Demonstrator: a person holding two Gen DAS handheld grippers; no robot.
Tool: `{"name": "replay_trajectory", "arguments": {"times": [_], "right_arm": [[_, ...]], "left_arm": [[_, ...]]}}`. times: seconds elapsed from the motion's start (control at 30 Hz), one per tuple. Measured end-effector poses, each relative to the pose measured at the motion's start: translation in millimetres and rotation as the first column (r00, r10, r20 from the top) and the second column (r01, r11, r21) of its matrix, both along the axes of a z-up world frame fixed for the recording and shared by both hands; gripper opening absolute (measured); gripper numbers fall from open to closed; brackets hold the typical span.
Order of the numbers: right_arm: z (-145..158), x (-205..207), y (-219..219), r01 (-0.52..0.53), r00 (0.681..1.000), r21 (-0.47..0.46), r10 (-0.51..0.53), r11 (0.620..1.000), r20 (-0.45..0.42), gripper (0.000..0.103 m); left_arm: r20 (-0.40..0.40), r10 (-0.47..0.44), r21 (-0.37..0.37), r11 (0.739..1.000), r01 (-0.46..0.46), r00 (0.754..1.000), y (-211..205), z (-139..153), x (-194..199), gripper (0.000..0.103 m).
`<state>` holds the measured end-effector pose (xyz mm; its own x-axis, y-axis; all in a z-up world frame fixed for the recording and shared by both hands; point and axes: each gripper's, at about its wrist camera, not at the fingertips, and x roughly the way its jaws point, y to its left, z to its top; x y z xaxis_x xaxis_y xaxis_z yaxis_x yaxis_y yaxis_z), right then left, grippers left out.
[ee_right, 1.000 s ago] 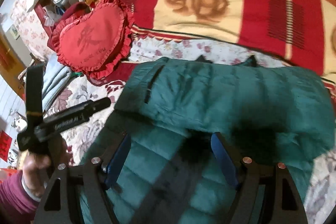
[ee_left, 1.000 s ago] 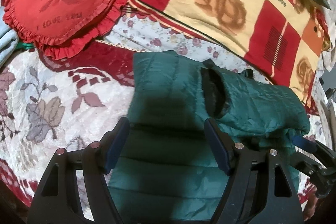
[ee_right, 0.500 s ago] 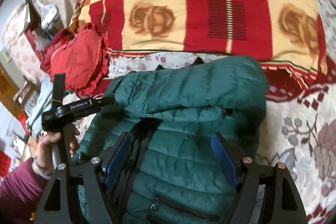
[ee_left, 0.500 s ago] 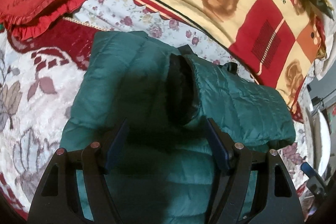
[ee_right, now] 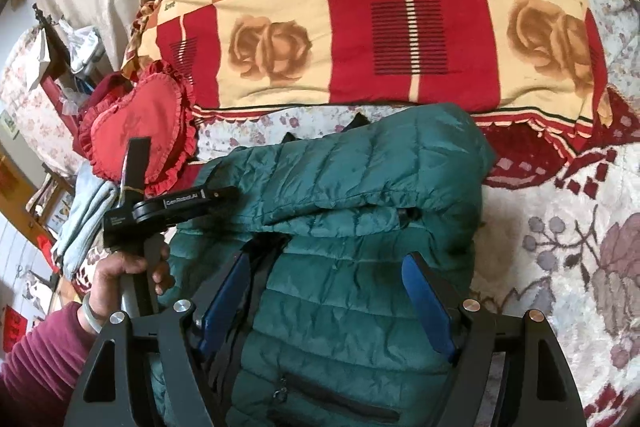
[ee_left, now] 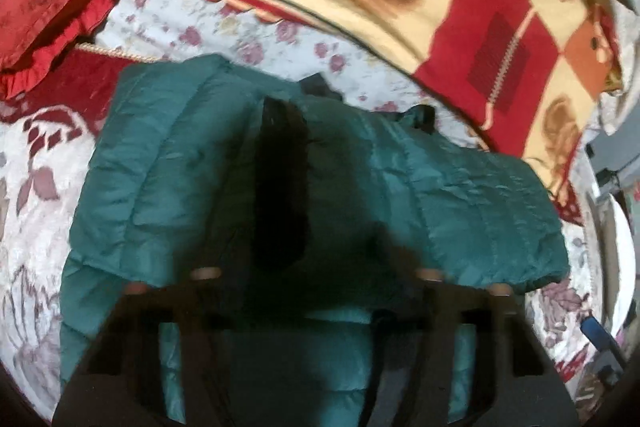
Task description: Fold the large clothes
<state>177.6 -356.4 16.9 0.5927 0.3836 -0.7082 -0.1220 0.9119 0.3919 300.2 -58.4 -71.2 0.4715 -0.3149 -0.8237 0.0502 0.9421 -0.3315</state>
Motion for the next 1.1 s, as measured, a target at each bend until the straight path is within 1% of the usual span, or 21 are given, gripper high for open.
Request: {"name": "replay_trajectory", "arguments": {"times": [0.03,0.13,0.23,0.33,0.5,0.6,0.63,0.77,0.9,0.97,1.03,1.1], "right_arm": [[1.3,0.2,-1.6,0.007,1.0,-0.002,-0.007,1.0,0.0,0.076],[4.9,2.6,-5.0,0.022,1.0,-0.022,-0.022,1.0,0.007,0.076],[7.7,7.5,-9.7,0.06,0.998,-0.043,-0.059,0.997,0.017,0.076],[8.5,17.4,-15.0,0.102,0.995,-0.036,-0.102,0.994,0.013,0.076],[2.3,40.6,-12.6,0.135,0.991,-0.051,-0.136,0.99,-0.021,0.076],[-4.5,54.4,-2.8,0.124,0.991,-0.062,-0.127,0.99,-0.039,0.076],[-8.0,60.7,4.8,0.11,0.993,-0.078,-0.113,0.991,-0.045,0.076],[-23.7,80.4,32.8,0.063,0.996,-0.179,-0.075,0.982,-0.057,0.059],[-47.0,95.1,45.8,0.052,0.993,-0.207,-0.073,0.977,-0.095,0.059],[-67.0,99.1,47.8,0.052,0.986,-0.224,-0.086,0.973,-0.141,0.059],[-85.9,98.8,46.0,0.055,0.98,-0.221,-0.094,0.974,-0.174,0.059],[-99.1,96.0,45.0,0.05,0.979,-0.215,-0.091,0.975,-0.184,0.059]], "left_arm": [[0.021,-0.016,0.004,1.0,0.016,1.0,-0.1,5.6,-0.8,0.028],[0.073,-0.04,0.038,0.999,0.037,0.997,5.1,24.4,-2.9,0.021],[0.115,-0.025,0.036,0.999,0.021,0.993,19.2,42.9,-3.1,0.02],[0.145,0.005,0.038,0.999,-0.01,0.989,38.3,59.7,-2.0,0.018],[0.18,0.03,0.054,0.998,-0.04,0.983,64.0,71.9,-2.2,0.017],[0.186,0.021,0.1,0.994,-0.04,0.982,72.6,64.3,-4.7,0.017],[0.18,0.018,0.113,0.993,-0.039,0.983,74.4,59.5,-5.9,0.017],[0.113,0.028,0.146,0.988,-0.045,0.993,81.2,23.3,-7.2,0.017],[0.076,0.036,0.151,0.987,-0.048,0.996,82.8,0.1,-8.0,0.017],[0.069,0.034,0.153,0.987,-0.044,0.997,83.1,-6.0,-8.4,0.017],[0.062,0.032,0.148,0.988,-0.041,0.998,83.7,-10.7,-8.8,0.017],[0.058,0.031,0.144,0.989,-0.039,0.998,83.5,-14.3,-9.7,0.017]]}}
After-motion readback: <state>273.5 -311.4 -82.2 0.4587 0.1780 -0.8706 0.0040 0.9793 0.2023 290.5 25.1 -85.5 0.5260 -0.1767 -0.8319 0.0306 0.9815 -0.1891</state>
